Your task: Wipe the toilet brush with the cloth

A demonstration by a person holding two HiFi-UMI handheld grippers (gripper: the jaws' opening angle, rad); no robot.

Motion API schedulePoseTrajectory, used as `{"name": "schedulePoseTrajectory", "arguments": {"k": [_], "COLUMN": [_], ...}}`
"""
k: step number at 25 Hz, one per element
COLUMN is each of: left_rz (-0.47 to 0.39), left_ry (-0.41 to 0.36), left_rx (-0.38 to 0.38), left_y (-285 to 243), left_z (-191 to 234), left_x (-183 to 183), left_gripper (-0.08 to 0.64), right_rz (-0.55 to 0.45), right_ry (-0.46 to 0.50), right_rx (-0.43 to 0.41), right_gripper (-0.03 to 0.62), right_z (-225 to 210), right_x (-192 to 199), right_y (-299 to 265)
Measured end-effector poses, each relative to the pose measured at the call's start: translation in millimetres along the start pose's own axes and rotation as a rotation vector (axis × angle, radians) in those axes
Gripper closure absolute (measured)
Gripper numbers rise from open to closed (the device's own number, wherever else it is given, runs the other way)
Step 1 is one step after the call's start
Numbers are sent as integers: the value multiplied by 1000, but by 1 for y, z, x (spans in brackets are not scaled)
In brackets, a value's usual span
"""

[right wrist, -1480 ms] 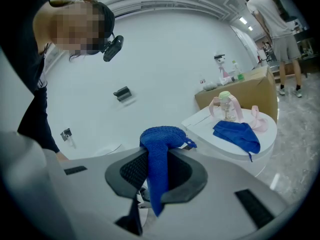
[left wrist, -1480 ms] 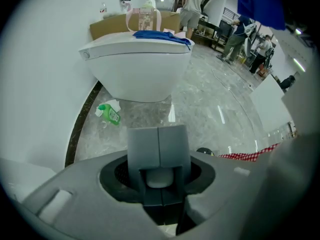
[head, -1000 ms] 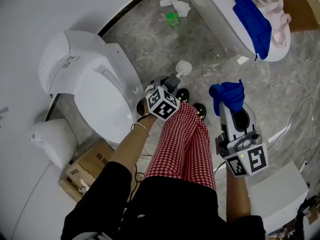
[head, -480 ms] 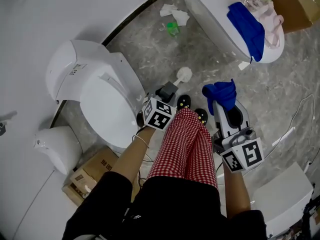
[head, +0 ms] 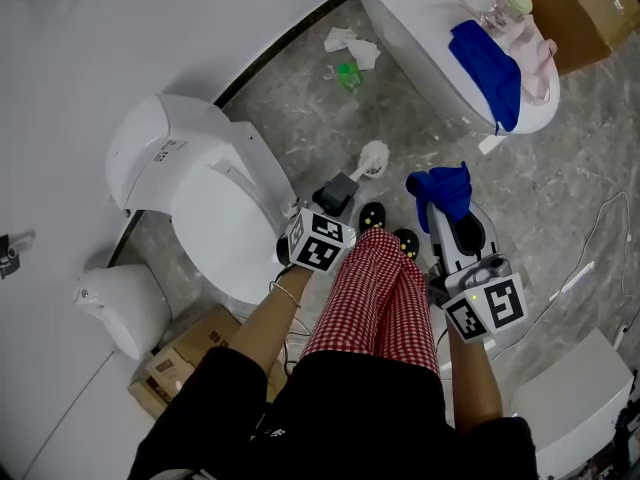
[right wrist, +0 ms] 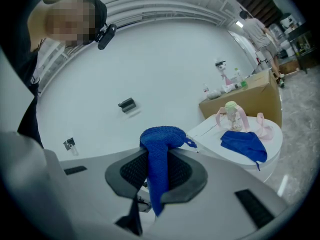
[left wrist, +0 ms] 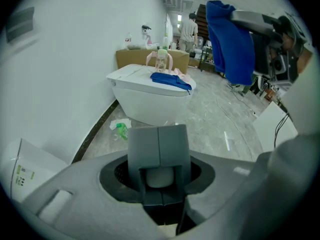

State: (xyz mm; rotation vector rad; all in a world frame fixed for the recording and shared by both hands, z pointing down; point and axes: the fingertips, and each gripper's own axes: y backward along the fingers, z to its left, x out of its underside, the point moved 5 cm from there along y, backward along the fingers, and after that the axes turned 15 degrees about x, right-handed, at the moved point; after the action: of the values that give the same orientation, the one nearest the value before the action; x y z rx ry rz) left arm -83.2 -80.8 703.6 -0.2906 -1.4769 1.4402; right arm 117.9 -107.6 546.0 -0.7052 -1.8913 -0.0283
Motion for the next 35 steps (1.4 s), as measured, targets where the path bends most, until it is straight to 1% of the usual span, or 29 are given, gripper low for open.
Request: {"name": "schedulePoseTrajectory", "arguments": {"k": [5,12,19,24,29,35], "left_rz": [-33,-71,-101,-124,-164,-194], "left_ry": [4,1,3,-2,-4,-25], "left_rx": [5,20,16,16,21,20], "left_y": [12,27,50,61,71,84], "left_z": [-10,-23,-24,-24,-22,-26], "left_x": [-9,-22,-32,-47,-64,-79], "left_gripper": [391,391,391,391,391,391], "right_rz": [-11,-3,-28,-50,-63,-73], "right_ry": [-12,13,15,33,51,70], "right_rx": [-2,-16,-6,-26,-58,-54], "right_gripper": [526,526,526,526,526,525], "right_z": [4,11,15,19,28,29], "right_x": [-11,-21,-40,-55,-65,-77], "right_y": [5,10,11,10,10,15]}}
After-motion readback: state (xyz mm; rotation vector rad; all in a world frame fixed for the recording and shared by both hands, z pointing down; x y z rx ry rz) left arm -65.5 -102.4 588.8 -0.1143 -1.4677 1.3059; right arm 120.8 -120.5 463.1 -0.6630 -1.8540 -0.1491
